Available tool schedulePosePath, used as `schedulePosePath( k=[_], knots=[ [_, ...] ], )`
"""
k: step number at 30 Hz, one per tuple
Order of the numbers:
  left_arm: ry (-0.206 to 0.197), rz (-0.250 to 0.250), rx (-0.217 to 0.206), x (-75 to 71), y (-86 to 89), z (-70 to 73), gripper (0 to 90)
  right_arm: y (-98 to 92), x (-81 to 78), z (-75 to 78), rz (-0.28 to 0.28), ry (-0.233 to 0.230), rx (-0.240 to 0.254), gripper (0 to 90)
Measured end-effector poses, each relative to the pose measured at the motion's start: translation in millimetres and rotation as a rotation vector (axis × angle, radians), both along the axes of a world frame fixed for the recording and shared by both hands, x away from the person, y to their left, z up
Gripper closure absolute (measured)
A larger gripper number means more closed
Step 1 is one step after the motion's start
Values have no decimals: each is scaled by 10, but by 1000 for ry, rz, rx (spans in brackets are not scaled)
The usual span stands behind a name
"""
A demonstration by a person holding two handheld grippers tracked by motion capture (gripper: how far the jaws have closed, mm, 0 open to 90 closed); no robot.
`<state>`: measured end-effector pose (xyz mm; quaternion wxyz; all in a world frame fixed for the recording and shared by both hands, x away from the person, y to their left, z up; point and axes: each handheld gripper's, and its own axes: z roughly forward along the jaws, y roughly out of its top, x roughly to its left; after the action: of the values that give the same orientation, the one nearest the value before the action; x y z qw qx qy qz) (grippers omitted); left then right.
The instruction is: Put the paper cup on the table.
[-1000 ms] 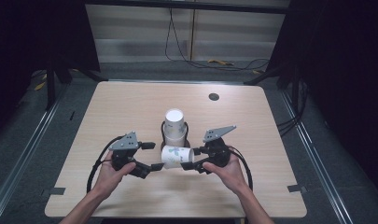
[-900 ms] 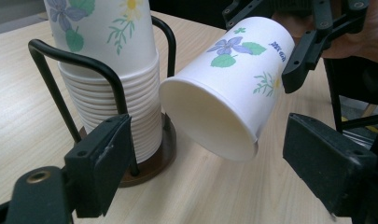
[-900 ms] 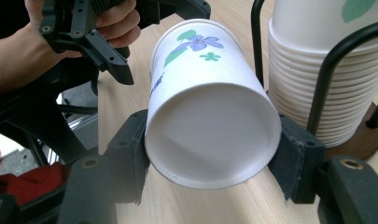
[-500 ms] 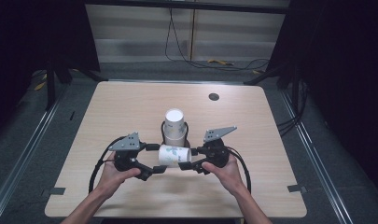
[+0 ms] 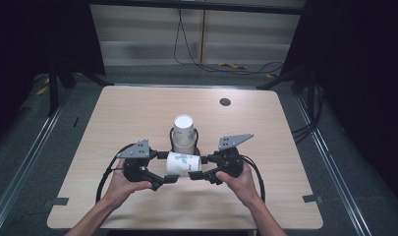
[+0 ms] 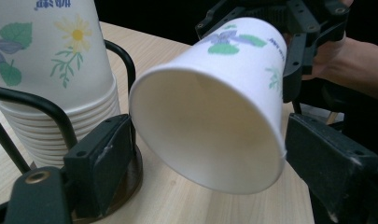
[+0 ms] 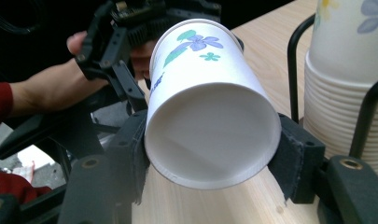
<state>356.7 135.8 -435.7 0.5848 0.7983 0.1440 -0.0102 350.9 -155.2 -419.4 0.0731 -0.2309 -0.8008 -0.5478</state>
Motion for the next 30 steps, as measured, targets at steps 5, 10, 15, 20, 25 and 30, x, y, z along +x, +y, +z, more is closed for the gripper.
schedulePosePath(
  k=[5, 10, 15, 20, 25, 30],
  knots=[
    [11, 8, -10, 13, 19, -11, 155, -5, -13, 14, 1, 0, 11, 369],
    [9, 1, -34, 5, -25, -17, 155, -29, -17, 29, 2, 0, 31, 370],
    [15, -4, -80, 9, -31, -6, 174, -4, -18, 19, 10, -1, 29, 370],
    [14, -9, -83, 17, -14, -8, 179, 5, -17, 17, 12, 1, 32, 370],
    [33, -23, -94, 18, -38, -24, 169, 20, -22, 16, 20, 0, 34, 370],
    [22, -40, -87, 32, -30, -19, 188, 13, -15, 8, 30, 0, 33, 367]
  ],
)
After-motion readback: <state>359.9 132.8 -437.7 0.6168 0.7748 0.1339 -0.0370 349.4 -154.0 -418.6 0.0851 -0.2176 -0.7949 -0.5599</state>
